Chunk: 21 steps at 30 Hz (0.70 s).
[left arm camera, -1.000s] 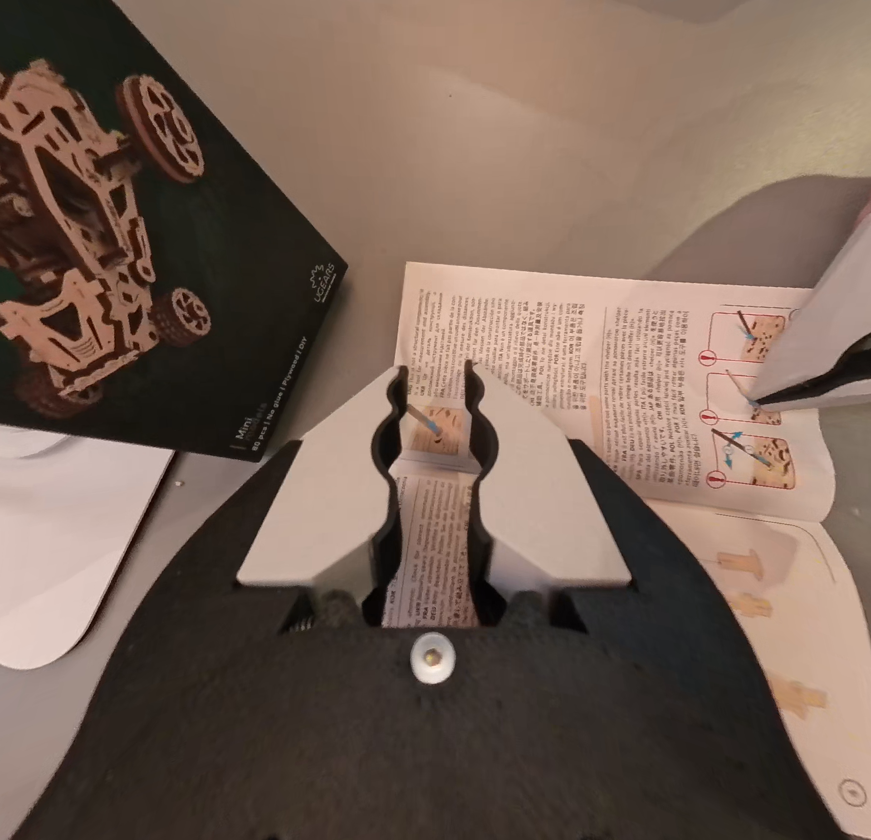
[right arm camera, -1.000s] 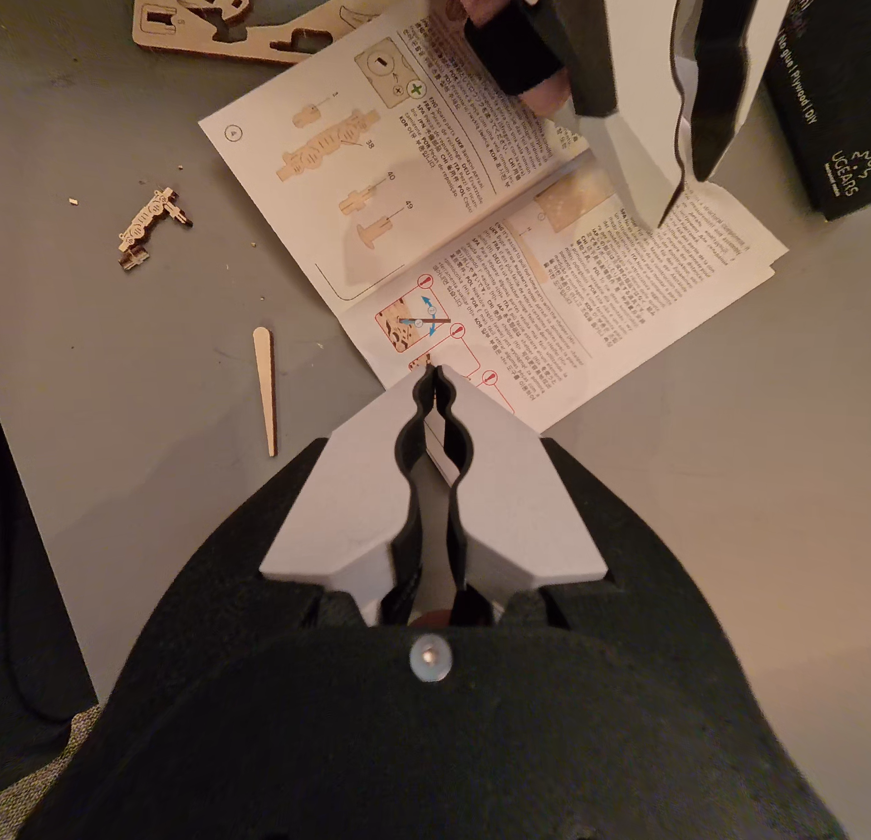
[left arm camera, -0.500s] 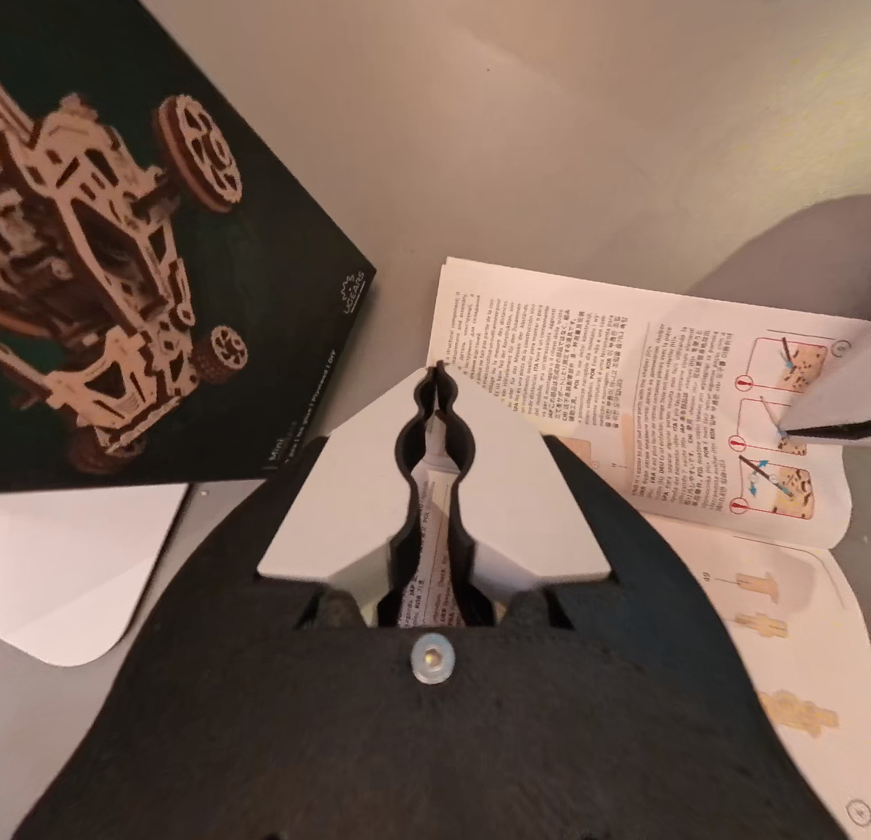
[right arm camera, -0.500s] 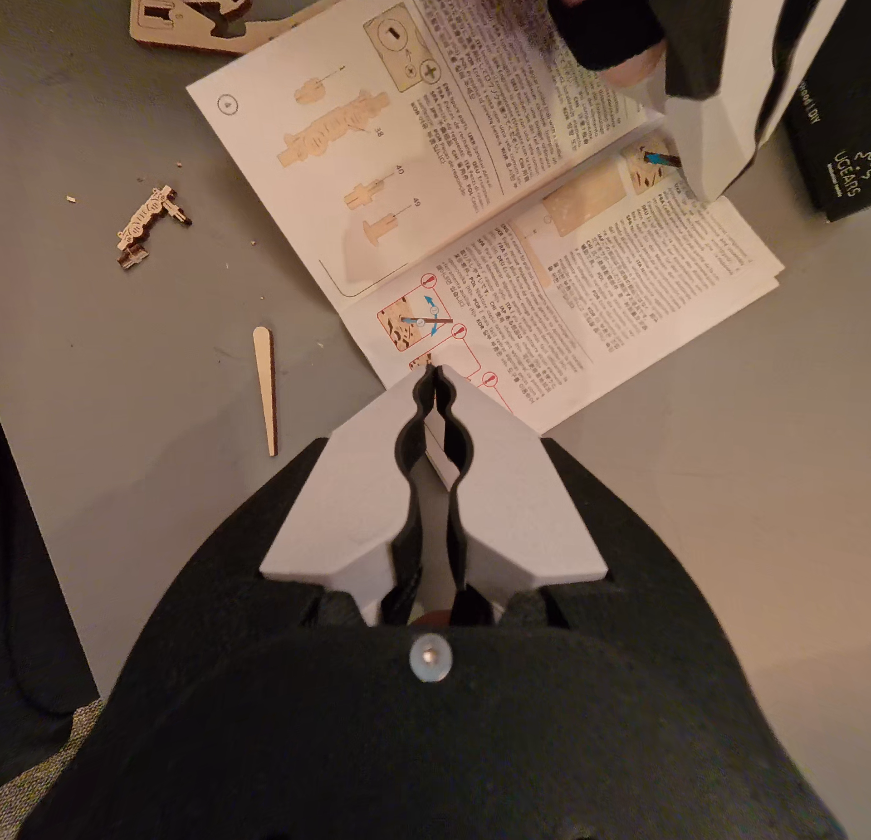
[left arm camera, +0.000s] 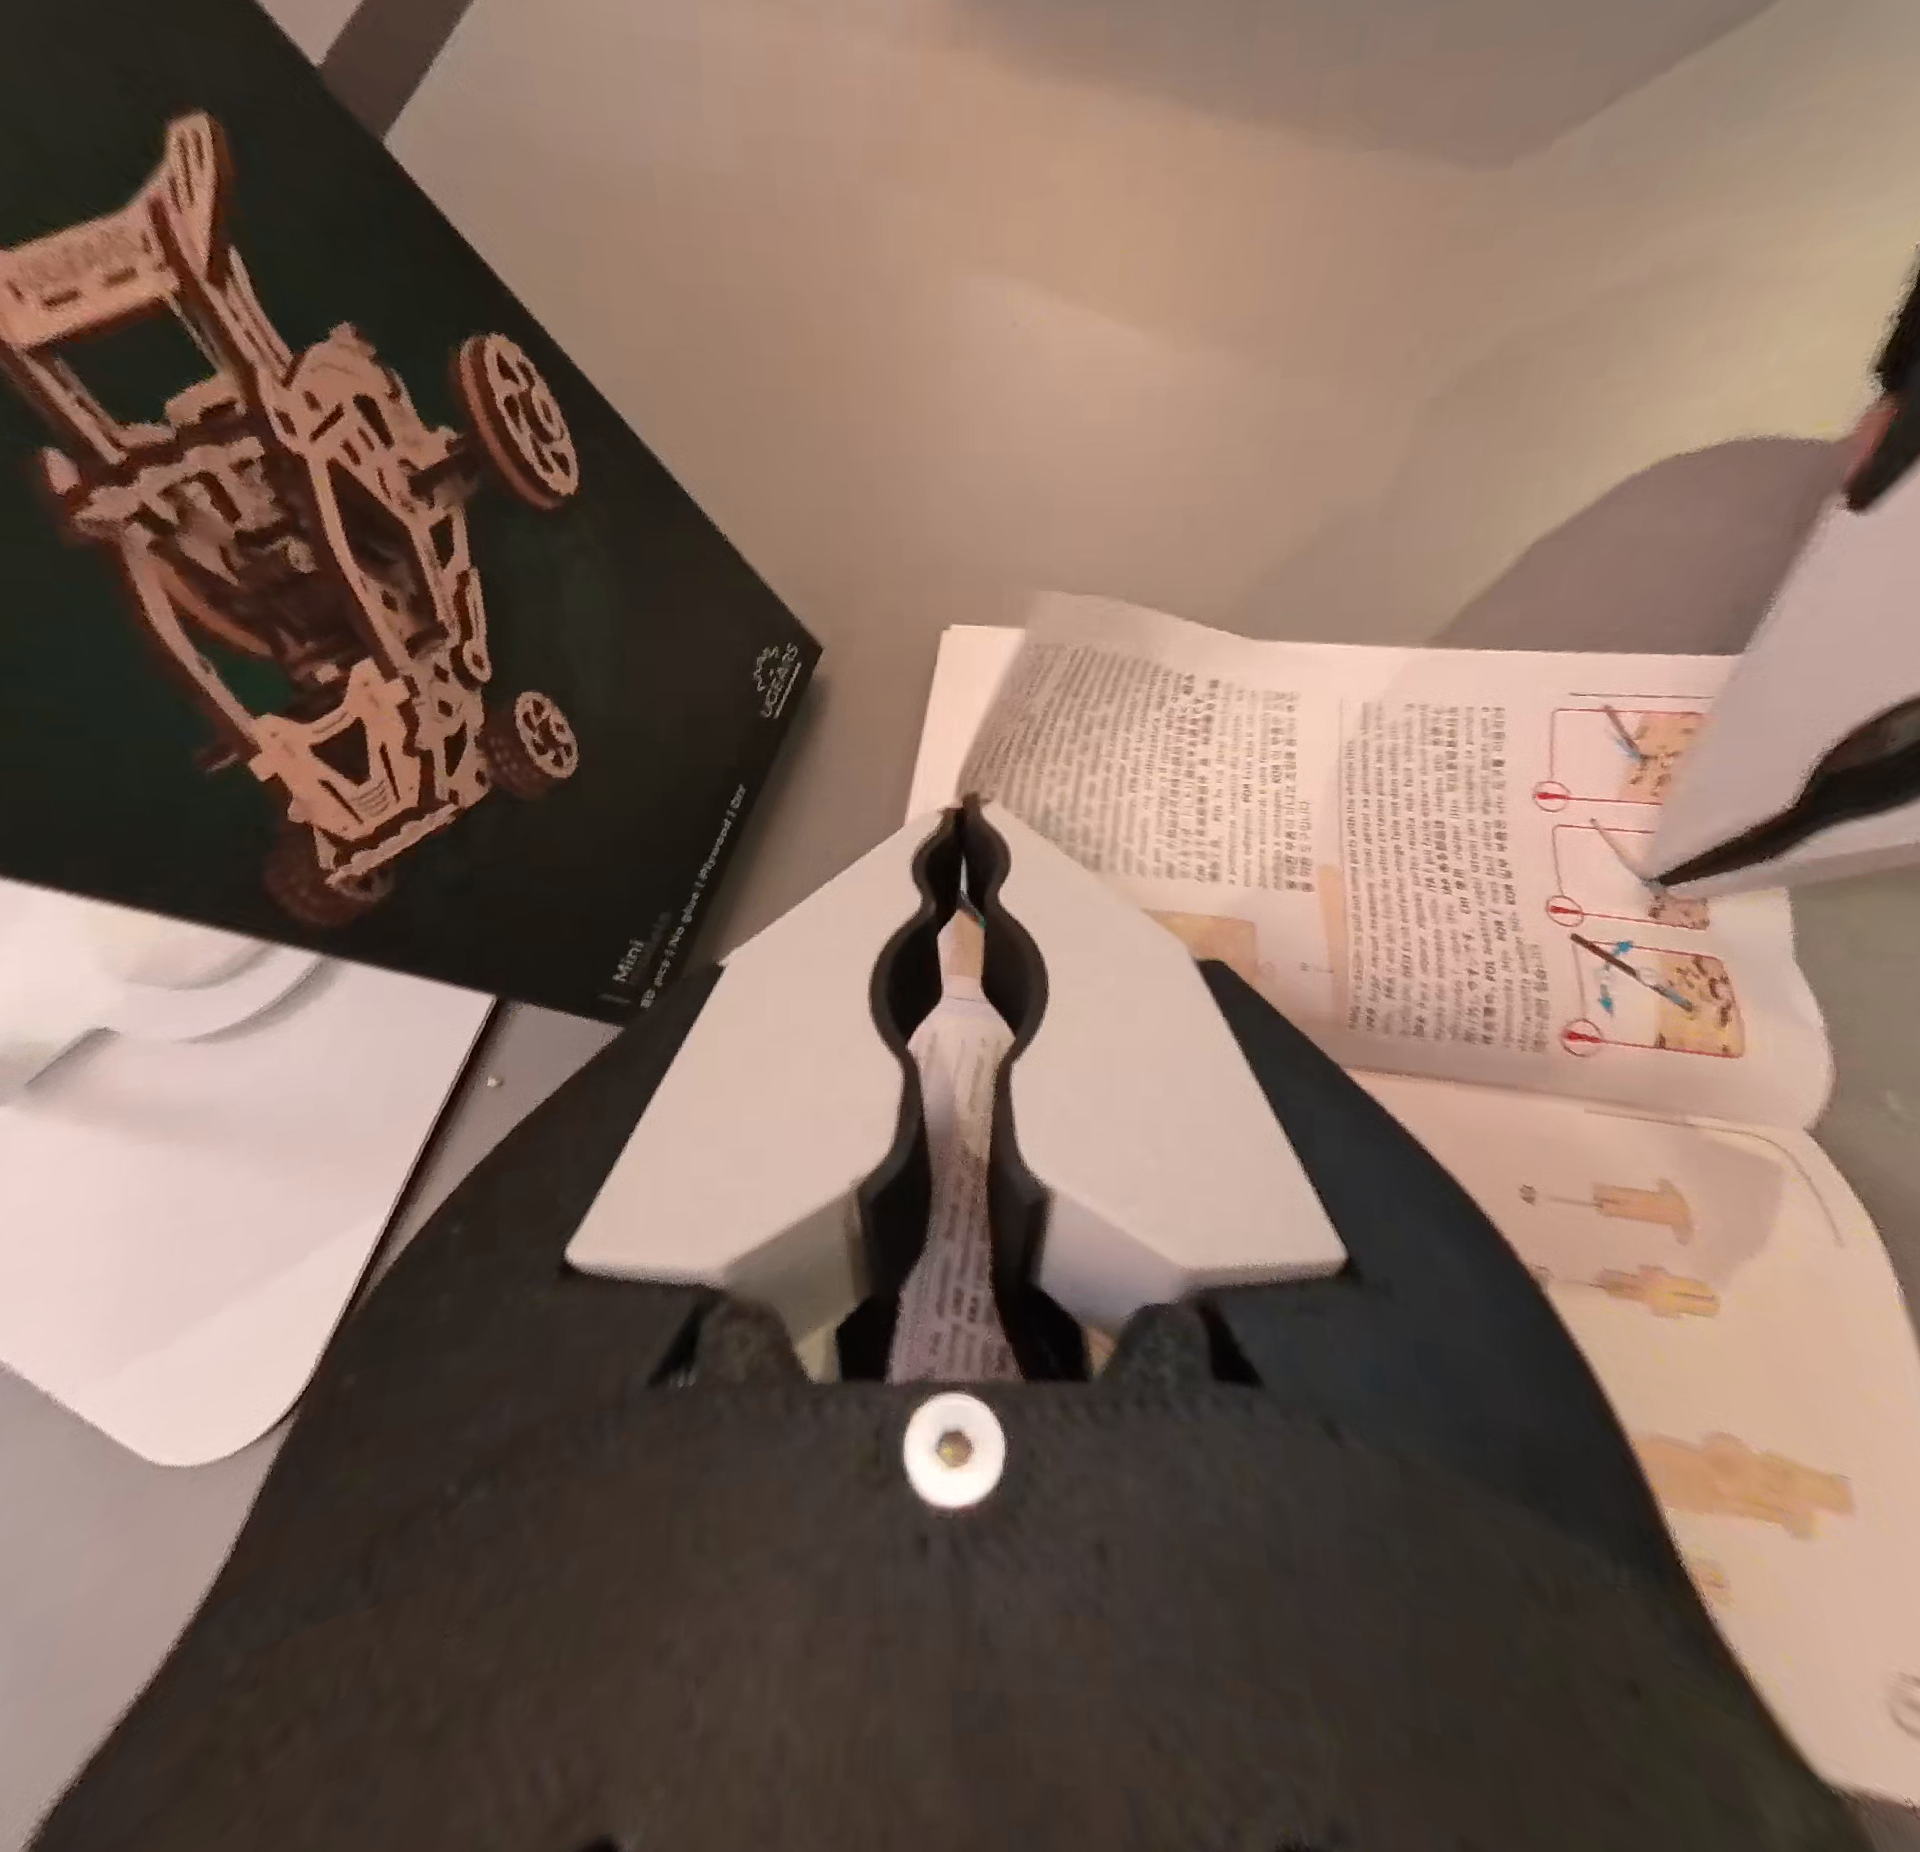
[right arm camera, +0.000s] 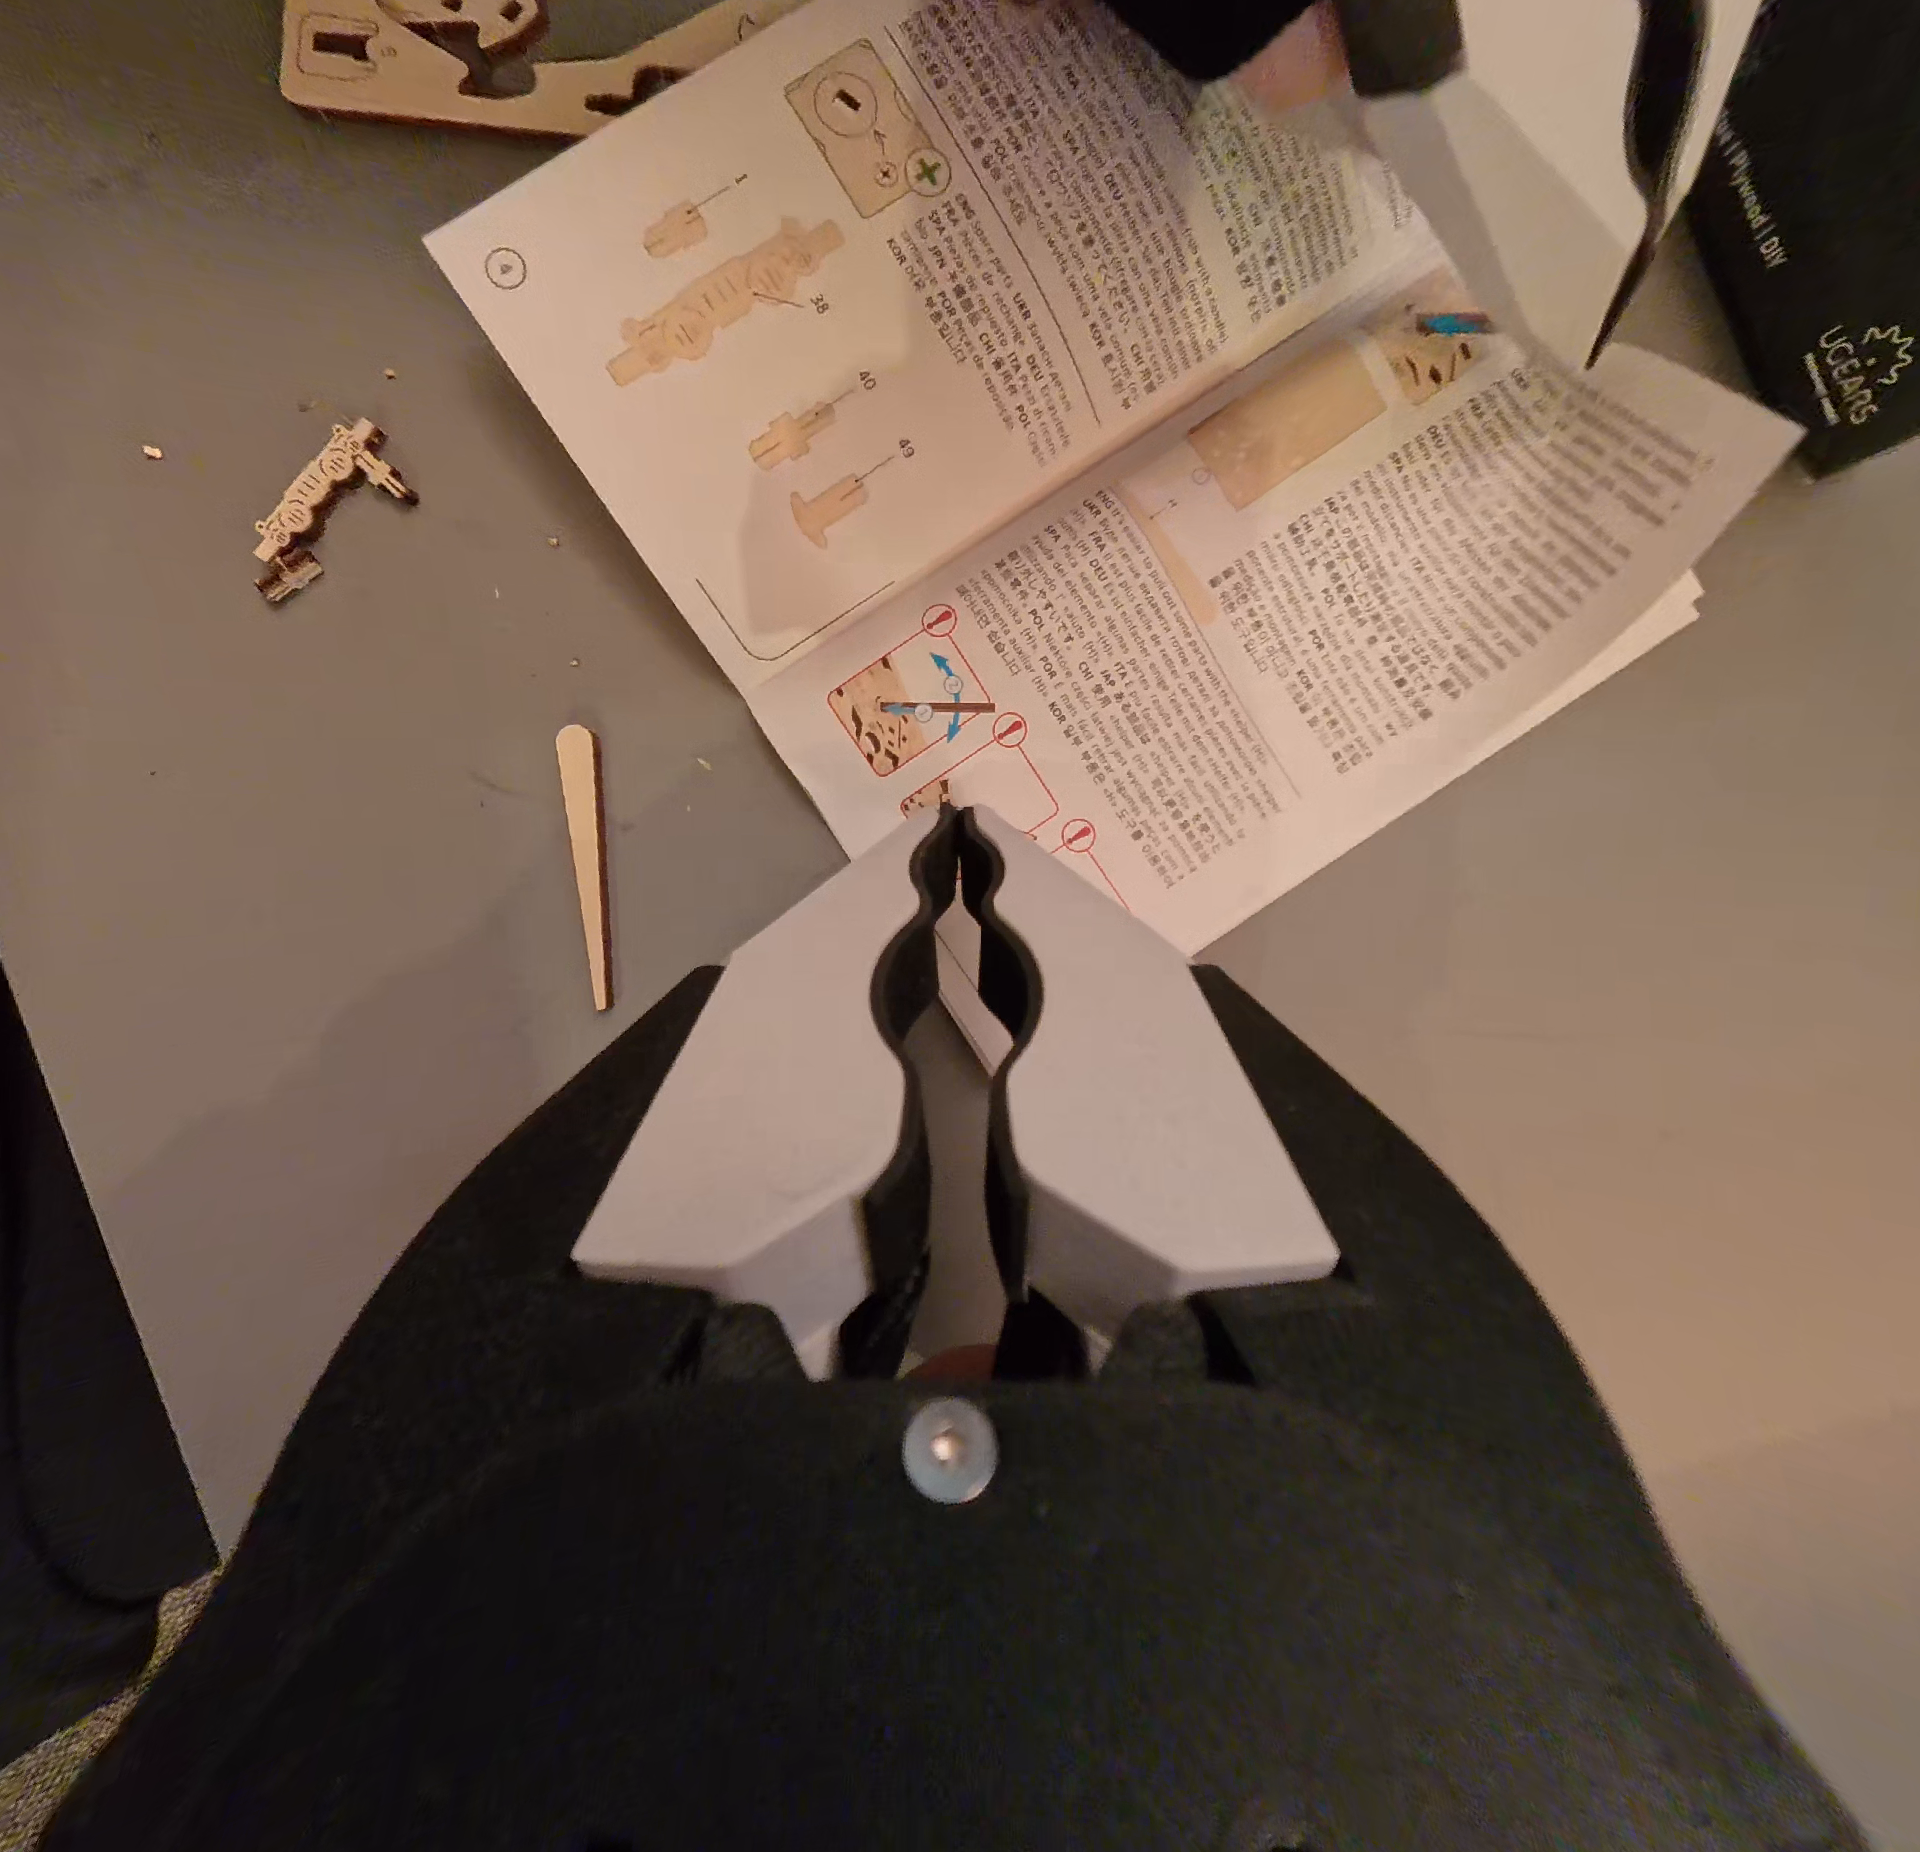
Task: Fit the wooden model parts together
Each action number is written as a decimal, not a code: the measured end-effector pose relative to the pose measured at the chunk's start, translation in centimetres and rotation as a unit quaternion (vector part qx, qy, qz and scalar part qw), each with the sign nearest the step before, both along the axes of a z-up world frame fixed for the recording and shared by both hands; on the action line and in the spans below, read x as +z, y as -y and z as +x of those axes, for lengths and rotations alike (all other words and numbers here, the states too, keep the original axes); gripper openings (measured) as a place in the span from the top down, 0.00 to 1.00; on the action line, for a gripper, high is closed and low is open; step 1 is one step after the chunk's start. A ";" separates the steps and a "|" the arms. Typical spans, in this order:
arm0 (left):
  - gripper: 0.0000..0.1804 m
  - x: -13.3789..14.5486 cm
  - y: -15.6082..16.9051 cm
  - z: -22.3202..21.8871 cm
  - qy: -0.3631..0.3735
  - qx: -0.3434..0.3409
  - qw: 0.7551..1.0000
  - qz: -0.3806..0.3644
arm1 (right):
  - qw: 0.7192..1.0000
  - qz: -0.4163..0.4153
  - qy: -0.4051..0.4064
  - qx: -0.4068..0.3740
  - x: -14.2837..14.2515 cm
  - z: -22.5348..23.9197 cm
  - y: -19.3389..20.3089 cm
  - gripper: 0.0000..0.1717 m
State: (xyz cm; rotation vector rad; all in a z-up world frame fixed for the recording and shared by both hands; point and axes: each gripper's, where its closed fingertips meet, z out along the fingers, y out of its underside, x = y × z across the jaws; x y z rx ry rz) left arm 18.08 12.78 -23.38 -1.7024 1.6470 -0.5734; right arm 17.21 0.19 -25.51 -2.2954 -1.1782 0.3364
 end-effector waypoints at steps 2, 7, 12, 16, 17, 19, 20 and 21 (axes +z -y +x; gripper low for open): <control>1.00 0.5 1.2 0.1 0.021 -0.038 0.999 0.004 | 1.000 0.001 0.002 -0.002 0.0 0.0 0.0 1.00; 1.00 0.1 1.4 -0.2 0.017 -0.035 0.999 0.009 | 1.000 0.002 0.007 -0.007 0.0 0.0 0.0 1.00; 0.88 0.4 -0.8 0.9 0.001 -0.001 1.000 0.021 | 1.000 -0.001 0.006 -0.008 0.0 0.0 0.0 1.00; 0.84 -2.0 -0.5 1.1 -0.053 -0.003 0.998 -0.021 | 1.000 0.000 0.001 -0.011 0.0 0.0 0.0 1.00; 0.89 -1.9 -0.4 1.2 -0.046 0.000 0.998 -0.036 | 1.000 0.000 0.001 -0.012 0.0 0.0 0.0 1.00; 0.95 -2.0 -0.7 1.1 -0.051 0.009 0.998 -0.038 | 1.000 0.000 0.001 -0.011 0.0 0.0 0.0 1.00; 0.98 -1.9 -0.7 1.1 -0.049 0.009 0.998 -0.033 | 1.000 -0.001 0.001 -0.011 0.0 0.0 0.0 1.00; 1.00 -2.0 -0.8 1.1 -0.051 0.009 0.998 -0.028 | 1.000 -0.001 0.001 -0.010 0.0 0.0 0.0 1.00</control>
